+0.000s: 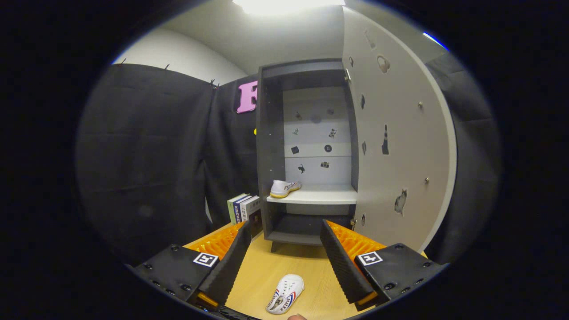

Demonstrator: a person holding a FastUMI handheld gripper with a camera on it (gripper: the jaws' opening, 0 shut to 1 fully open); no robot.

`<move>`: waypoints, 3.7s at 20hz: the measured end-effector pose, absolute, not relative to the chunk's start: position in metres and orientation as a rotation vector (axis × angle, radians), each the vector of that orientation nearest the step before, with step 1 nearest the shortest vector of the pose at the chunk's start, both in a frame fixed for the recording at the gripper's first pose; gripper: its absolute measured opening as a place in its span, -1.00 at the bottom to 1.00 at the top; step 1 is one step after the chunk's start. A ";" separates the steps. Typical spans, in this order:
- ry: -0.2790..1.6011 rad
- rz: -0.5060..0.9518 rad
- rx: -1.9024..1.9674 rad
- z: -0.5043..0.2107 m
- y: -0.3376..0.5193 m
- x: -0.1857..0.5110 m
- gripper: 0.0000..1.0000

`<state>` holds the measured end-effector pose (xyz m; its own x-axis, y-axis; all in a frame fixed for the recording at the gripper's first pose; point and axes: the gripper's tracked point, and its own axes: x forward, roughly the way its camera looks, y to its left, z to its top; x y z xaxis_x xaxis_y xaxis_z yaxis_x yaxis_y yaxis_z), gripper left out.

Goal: Open the shoe cabinet door, grab the shoes and put them into the shoe cabinet, then close the shoe cabinet door.

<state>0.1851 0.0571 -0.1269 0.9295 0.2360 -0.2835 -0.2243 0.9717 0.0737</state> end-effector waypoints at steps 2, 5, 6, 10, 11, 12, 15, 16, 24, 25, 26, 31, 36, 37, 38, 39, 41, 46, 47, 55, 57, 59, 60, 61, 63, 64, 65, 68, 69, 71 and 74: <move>0.355 0.253 0.034 -0.160 0.068 0.189 0.95; 0.452 0.267 0.036 -0.206 0.080 0.192 0.96; 0.481 0.270 0.042 -0.219 0.083 0.193 0.96; 0.599 0.287 0.075 -0.279 0.096 0.198 0.96; 0.626 0.288 0.073 -0.293 0.097 0.198 0.96; 0.653 0.288 0.068 -0.306 0.098 0.198 0.96; 0.747 0.289 0.062 -0.343 0.101 0.195 0.96; 0.780 0.287 0.062 -0.357 0.102 0.194 0.96; 1.044 0.286 0.058 -0.446 0.106 0.171 0.96; 1.066 0.285 0.056 -0.452 0.106 0.169 0.95; 1.086 0.286 0.060 -0.459 0.109 0.168 0.93; 1.193 0.300 0.091 -0.481 0.124 0.154 0.82; 1.207 0.231 0.046 -0.492 0.111 0.159 0.27; 1.218 0.233 0.048 -0.492 0.111 0.159 0.11; 1.222 0.218 0.013 -0.490 0.101 0.156 -0.05; 1.224 0.202 0.032 -0.499 0.105 0.157 -0.21; 1.219 0.224 0.089 -0.495 0.108 0.161 -0.53; 1.170 0.267 0.125 -0.486 0.108 0.164 -0.97; 1.150 0.273 0.153 -0.479 0.108 0.165 -0.97; 0.999 0.355 0.276 -0.414 0.124 0.196 -0.97; 0.967 0.372 0.301 -0.393 0.125 0.206 -0.98; 0.915 0.386 0.321 -0.370 0.129 0.221 -0.97; 0.892 0.389 0.335 -0.359 0.131 0.228 -0.97; 0.867 0.390 0.355 -0.347 0.132 0.237 -0.98; 0.826 0.394 0.398 -0.322 0.131 0.250 -0.98; 0.801 0.399 0.402 -0.310 0.130 0.258 -0.97; 0.775 0.399 0.401 -0.297 0.128 0.267 -0.97; 0.700 0.402 0.413 -0.261 0.125 0.293 -0.97; 0.673 0.403 0.424 -0.248 0.124 0.302 -0.98; 0.628 0.400 0.428 -0.226 0.119 0.320 -0.97; 0.556 0.386 0.415 -0.197 0.111 0.352 -0.98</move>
